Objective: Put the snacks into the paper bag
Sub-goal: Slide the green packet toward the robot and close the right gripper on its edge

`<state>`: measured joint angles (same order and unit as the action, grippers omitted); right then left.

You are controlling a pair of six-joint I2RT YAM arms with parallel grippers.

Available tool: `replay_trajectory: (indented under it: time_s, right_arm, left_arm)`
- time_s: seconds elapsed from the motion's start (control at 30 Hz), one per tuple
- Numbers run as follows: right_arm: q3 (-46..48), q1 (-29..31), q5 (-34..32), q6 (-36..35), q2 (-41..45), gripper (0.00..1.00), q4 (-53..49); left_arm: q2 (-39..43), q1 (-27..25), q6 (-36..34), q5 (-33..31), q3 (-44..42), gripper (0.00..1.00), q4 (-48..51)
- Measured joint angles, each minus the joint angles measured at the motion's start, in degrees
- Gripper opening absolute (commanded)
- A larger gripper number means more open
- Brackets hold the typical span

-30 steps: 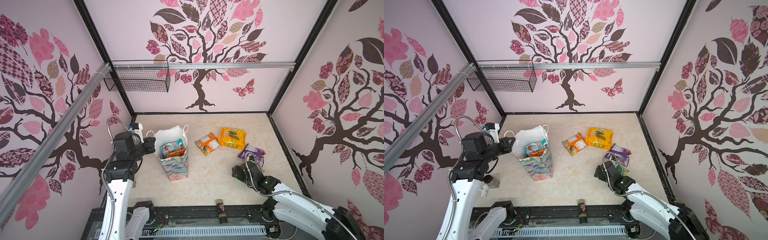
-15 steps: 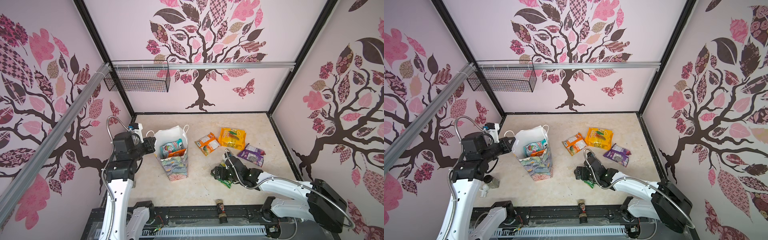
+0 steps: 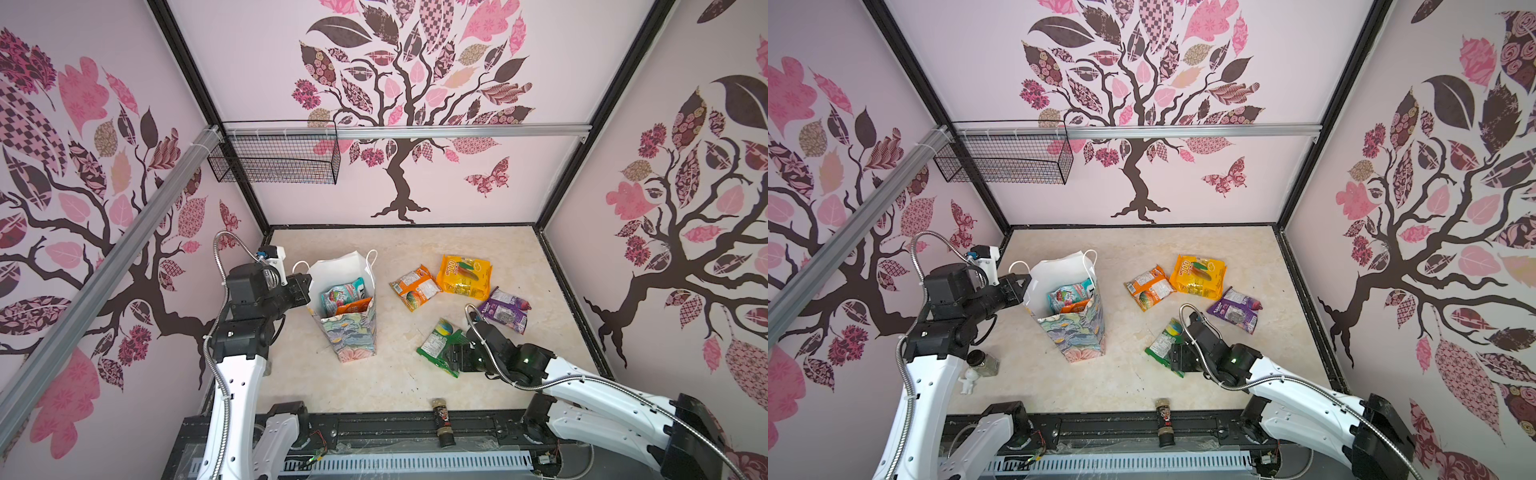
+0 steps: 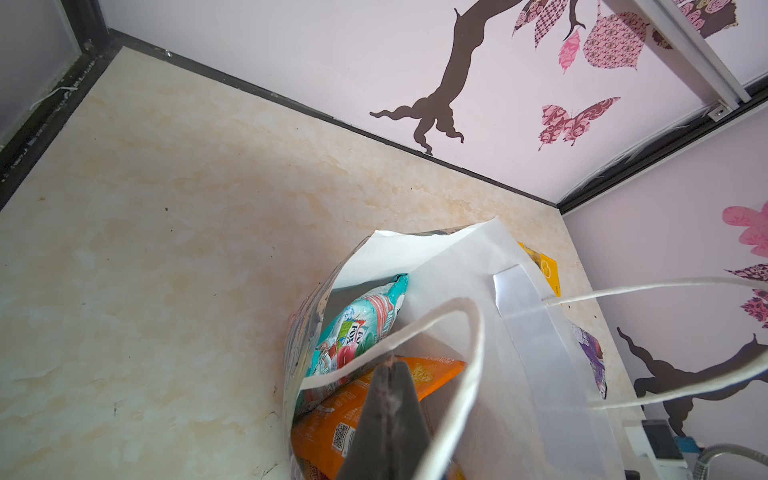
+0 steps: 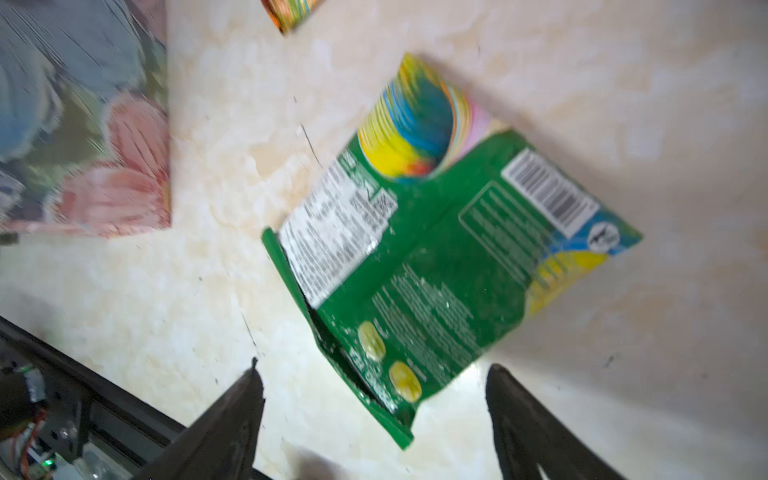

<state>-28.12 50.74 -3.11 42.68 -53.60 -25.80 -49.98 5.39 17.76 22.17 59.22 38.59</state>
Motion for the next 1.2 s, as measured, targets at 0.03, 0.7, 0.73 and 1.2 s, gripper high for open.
replay_trajectory:
  time_s: [0.03,0.7,0.73,1.2]
  right_arm:
    - [0.3,0.7,0.2,0.1,-0.2,0.83,-0.7]
    - [5.2,2.0,3.3,3.2,-3.4,0.62,5.7]
    - [5.3,2.0,3.3,3.3,-3.4,0.62,6.0]
    - [5.4,2.0,3.8,3.7,-5.0,0.58,8.4]
  left_arm:
    - [0.0,0.0,0.0,0.0,0.0,0.02,0.0]
    - [-0.2,0.0,0.0,0.2,0.0,0.03,0.0]
    - [-0.2,0.0,0.0,0.2,0.0,0.02,0.0]
    - [-0.1,0.0,0.0,0.2,0.0,0.03,0.0]
